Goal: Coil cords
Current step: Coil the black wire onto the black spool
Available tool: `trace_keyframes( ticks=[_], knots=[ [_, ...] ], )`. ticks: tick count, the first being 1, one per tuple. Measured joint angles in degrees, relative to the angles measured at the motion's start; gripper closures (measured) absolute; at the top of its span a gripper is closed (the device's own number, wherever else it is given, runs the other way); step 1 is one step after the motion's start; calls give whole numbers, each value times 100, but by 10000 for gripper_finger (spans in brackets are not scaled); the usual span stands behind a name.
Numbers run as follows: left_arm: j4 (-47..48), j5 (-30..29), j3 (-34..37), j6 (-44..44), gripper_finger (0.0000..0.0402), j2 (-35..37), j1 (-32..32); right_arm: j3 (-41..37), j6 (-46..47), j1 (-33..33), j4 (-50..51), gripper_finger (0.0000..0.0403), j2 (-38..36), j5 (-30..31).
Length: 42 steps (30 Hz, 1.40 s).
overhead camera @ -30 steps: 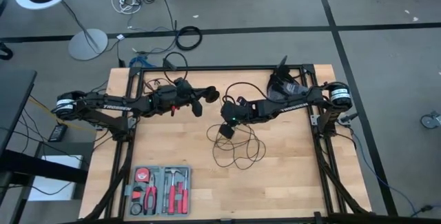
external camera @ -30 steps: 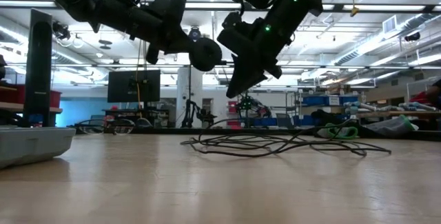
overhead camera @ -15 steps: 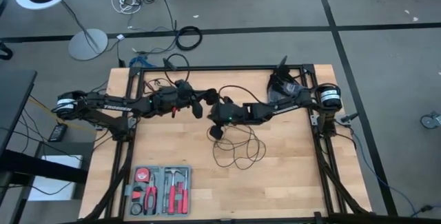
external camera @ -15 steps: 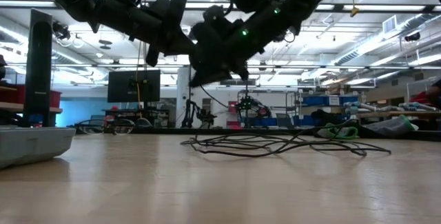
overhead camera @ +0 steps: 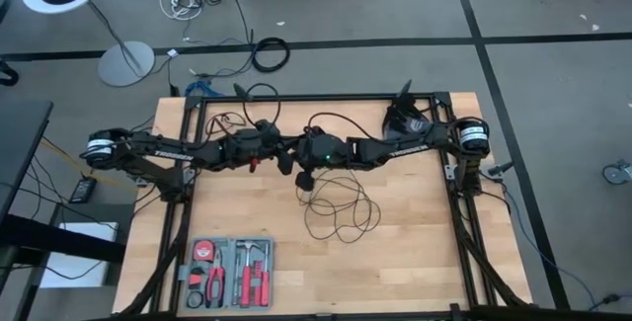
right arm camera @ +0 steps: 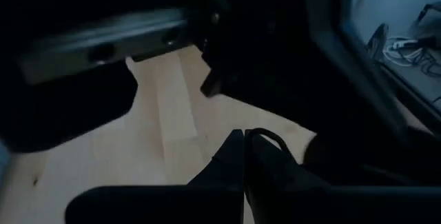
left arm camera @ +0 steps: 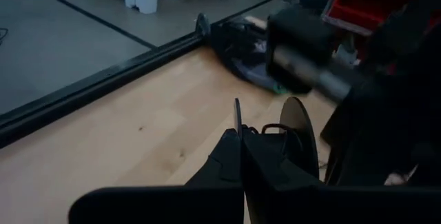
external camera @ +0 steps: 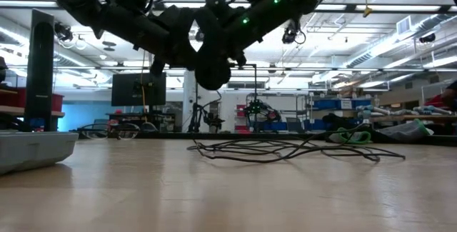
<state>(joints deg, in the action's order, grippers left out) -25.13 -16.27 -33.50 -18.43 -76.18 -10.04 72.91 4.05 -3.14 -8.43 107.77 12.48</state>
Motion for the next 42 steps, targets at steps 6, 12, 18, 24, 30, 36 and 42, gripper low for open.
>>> trace_keyframes(
  ticks=[6, 12, 18, 24, 30, 36, 42],
  knots=[
    [288, 8, 0, 86, 402, -2, 1, 14, -126, -41, 424, 403, -300, 105],
    [394, 160, 0, 148, 402, -4, 0, 17, -156, -131, 1068, 403, -565, 353],
    [452, 215, 0, 170, 402, -9, 1, 21, -128, -180, 1527, 397, -653, 405],
    [549, 269, 2, 170, 402, -11, 4, 19, -129, -185, 1802, 397, -691, 476],
    [670, 354, 2, 168, 402, -7, 4, 8, -128, -192, 2013, 383, -689, 462],
    [897, 339, 2, 161, 402, -16, 4, 6, 136, -191, 2241, 350, -678, 246],
    [931, 155, 0, 82, 402, -252, 7, -119, 513, -173, 2199, 323, -671, 223]
  ],
)
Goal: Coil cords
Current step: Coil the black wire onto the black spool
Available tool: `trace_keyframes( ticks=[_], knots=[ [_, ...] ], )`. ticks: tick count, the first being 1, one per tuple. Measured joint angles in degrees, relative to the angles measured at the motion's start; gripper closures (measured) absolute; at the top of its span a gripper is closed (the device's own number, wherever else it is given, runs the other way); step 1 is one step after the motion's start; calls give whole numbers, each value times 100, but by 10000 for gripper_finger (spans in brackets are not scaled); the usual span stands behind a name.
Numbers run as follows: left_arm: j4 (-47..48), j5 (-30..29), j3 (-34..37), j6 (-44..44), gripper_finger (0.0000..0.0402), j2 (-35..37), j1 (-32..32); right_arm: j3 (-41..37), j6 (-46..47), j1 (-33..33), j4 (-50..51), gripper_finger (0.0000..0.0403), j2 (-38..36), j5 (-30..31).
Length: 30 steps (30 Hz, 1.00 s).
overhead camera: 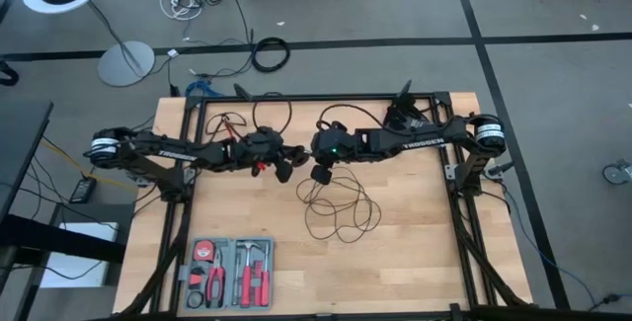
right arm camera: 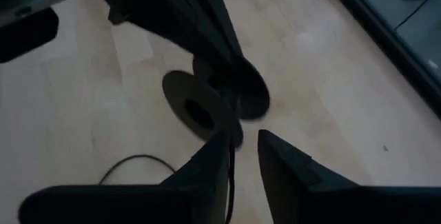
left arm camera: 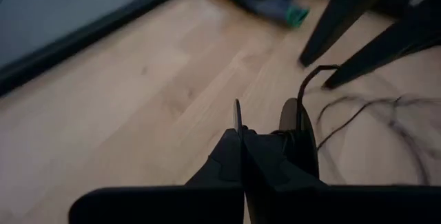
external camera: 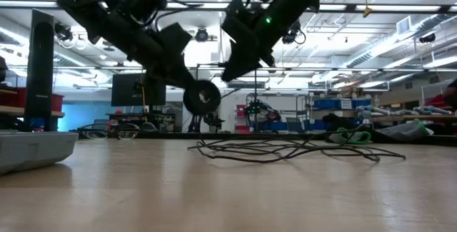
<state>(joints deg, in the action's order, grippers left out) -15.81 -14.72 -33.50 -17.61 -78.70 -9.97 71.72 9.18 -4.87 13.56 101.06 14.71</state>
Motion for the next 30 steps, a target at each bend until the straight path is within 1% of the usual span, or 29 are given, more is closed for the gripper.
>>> trace_keyframes(
  ticks=[3, 6, 9, 14, 18, 25, 30],
  knots=[
    [-26, -48, 0, -102, 402, -246, 1, -262, 235, 25, -103, 317, 5, -12],
    [-132, -65, 0, -177, 402, -409, 1, -640, 429, 55, -528, 316, 4, -109],
    [-139, -119, 0, -212, 402, -468, 1, -917, 553, 63, -936, 317, 15, -145],
    [-135, -131, 0, -216, 402, -516, 1, -1365, 906, 61, -1325, 319, 15, -143],
    [-136, -132, 0, -218, 402, -513, -3, -1689, 1075, 37, -1893, 320, 44, -79],
    [114, -178, 0, -248, 402, -521, -3, -1877, 1238, 18, -2353, 334, 176, -63],
    [15, -234, -1, -356, 402, -765, -3, -1864, 1220, 20, -2604, 343, 289, -91]
  ],
)
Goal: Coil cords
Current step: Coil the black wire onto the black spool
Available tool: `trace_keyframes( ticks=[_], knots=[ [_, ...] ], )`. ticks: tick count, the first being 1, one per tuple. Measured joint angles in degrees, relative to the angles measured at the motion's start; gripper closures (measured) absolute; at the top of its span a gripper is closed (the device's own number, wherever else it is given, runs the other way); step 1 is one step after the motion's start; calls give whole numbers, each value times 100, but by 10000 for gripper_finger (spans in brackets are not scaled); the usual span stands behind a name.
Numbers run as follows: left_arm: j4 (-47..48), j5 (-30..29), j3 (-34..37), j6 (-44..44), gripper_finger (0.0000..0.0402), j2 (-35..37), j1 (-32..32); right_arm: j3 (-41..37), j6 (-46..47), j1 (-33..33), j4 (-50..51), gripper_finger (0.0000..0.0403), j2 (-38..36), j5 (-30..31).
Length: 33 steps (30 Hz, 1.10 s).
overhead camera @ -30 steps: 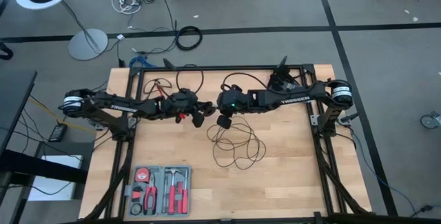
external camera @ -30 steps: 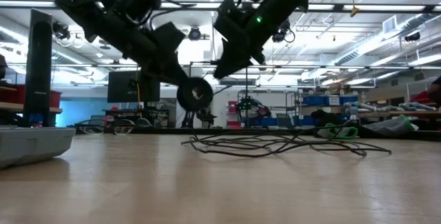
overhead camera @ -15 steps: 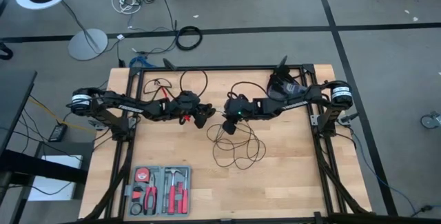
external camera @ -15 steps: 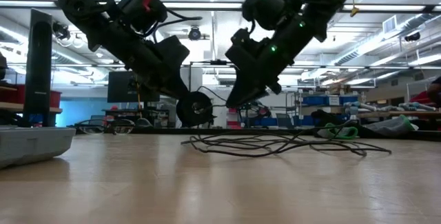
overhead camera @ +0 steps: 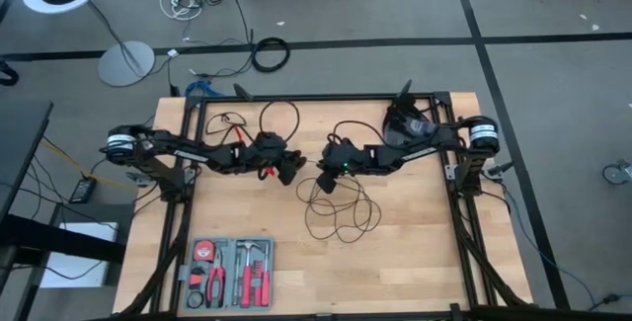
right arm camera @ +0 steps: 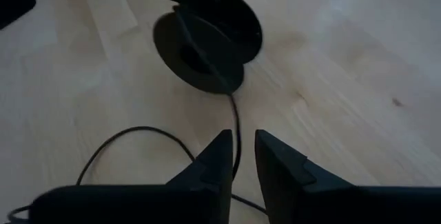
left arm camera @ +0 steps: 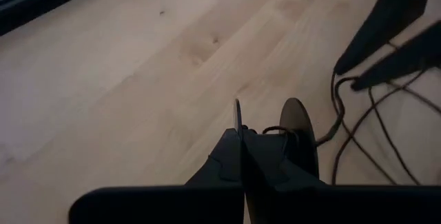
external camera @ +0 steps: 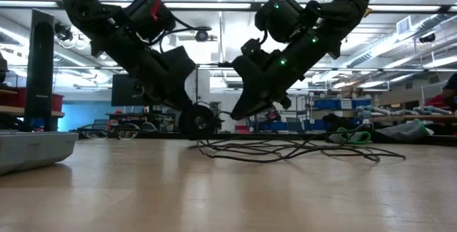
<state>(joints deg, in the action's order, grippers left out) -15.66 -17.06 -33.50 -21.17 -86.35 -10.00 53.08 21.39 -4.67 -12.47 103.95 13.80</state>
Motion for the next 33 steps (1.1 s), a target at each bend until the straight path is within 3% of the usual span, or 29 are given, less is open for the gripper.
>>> trace_keyframes(
  ticks=[20, 33],
  knots=[
    [-210, 236, -39, -65, 401, -294, -2, 6, 8, 0, 8, 342, 91, -59],
    [2807, 443, -1547, 217, 401, -240, -2, 6, 5, 3, -399, 341, 93, -360]
  ],
)
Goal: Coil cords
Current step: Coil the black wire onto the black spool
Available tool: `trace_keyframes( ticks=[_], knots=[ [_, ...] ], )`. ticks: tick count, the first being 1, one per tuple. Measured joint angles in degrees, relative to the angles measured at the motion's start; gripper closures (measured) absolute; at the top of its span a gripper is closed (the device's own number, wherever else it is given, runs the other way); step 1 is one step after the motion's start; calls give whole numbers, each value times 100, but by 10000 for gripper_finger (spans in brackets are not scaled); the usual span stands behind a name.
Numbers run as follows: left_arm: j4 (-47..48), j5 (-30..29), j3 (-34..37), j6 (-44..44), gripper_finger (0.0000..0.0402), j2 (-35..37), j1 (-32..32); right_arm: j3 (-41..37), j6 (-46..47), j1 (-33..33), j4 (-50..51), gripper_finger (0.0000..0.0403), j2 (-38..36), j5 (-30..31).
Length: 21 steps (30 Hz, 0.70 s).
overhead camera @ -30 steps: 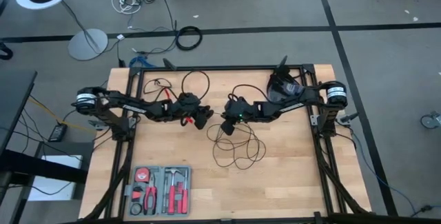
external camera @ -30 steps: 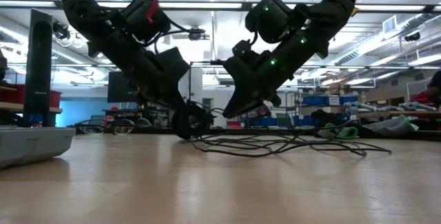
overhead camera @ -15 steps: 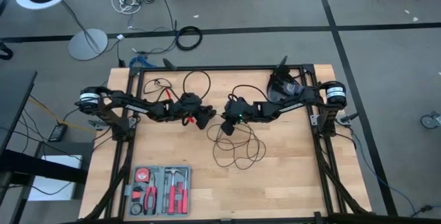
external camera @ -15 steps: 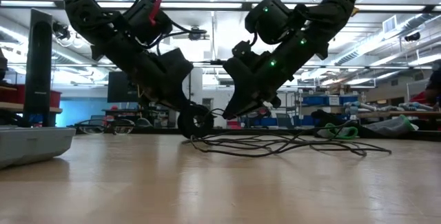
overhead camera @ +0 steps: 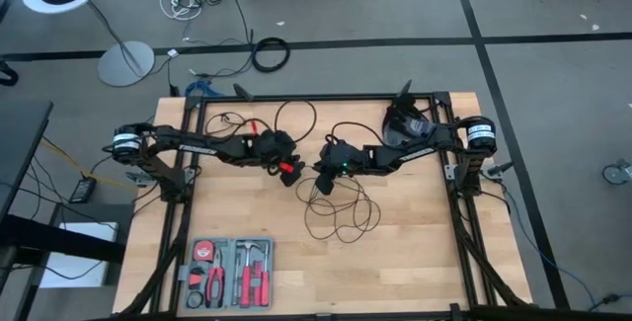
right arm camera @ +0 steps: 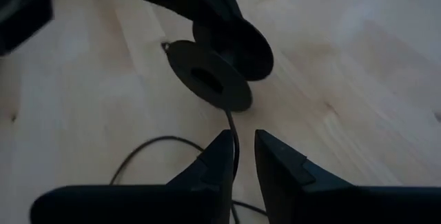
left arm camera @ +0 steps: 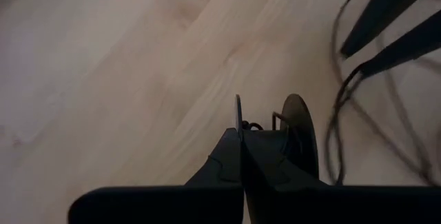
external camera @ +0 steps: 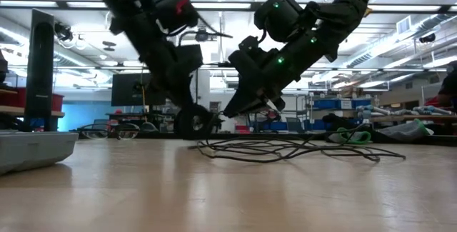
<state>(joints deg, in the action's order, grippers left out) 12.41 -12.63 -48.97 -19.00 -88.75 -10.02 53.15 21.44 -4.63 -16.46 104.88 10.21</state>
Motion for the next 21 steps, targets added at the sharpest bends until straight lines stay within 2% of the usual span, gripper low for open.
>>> trace_keyframes(
  ticks=[7, 11, 21],
  knots=[
    [656, 114, -501, 90, 401, 7, -7, 0, -5, 1, -126, 341, 0, -117],
    [877, 126, -520, 58, 401, -26, -13, 0, -5, 1, -136, 341, 0, -127],
    [614, 305, -551, -79, 401, -533, -26, 0, -1, 1, -181, 341, 0, -177]
  ],
)
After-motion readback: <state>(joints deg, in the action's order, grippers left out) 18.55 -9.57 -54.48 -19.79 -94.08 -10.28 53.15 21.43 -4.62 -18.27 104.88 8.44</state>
